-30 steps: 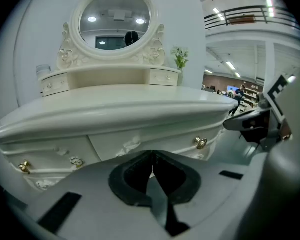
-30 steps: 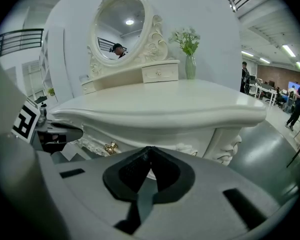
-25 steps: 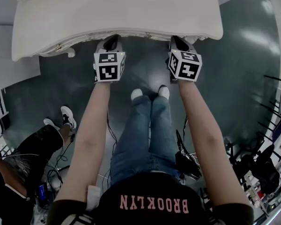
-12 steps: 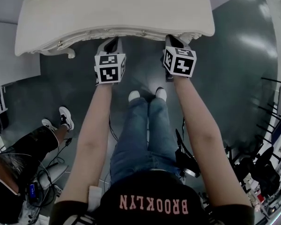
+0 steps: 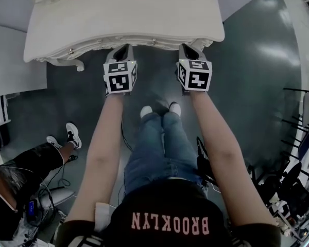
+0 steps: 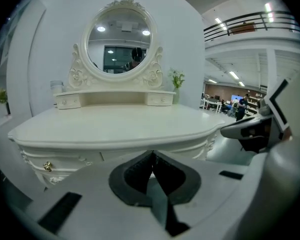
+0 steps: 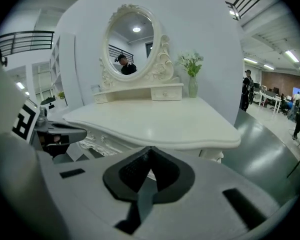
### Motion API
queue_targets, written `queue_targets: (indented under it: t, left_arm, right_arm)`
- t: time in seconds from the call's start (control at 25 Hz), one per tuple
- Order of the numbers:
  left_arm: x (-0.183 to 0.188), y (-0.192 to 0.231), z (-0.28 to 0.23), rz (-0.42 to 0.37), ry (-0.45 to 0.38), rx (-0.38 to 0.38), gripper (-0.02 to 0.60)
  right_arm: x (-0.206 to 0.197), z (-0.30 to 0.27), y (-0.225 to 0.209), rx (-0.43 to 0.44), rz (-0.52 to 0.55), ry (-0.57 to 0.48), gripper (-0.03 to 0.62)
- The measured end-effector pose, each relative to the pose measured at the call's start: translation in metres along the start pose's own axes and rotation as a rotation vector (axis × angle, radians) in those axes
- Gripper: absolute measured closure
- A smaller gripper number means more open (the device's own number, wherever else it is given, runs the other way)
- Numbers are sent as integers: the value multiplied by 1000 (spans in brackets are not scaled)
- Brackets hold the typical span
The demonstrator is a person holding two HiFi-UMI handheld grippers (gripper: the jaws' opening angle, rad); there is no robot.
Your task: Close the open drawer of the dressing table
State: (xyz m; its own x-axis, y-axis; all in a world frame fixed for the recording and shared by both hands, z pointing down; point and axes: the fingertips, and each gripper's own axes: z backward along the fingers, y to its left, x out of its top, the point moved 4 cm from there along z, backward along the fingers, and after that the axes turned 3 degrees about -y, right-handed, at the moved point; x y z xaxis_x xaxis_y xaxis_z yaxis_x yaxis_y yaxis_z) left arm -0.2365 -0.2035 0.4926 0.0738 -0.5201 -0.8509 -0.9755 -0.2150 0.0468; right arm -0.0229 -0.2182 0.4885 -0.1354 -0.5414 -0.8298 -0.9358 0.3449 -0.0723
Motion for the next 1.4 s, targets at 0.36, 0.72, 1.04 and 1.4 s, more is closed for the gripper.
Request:
queue_targets:
  t: [0.36, 0.72, 1.04, 1.4]
  left_arm:
    - [27, -8, 32, 6, -31, 13, 577]
    - [60, -26, 53, -29, -85, 2, 577]
    - [89, -35, 76, -89, -176, 17, 577]
    - [132, -39, 107, -122, -305, 47, 577]
  right_arm:
    - [27, 30, 10, 68, 51, -34, 597]
    - [57, 57, 9, 108, 86, -90, 598]
    - [91, 90, 11, 119, 165, -221, 599]
    - [136, 130, 15, 157, 218, -378, 599]
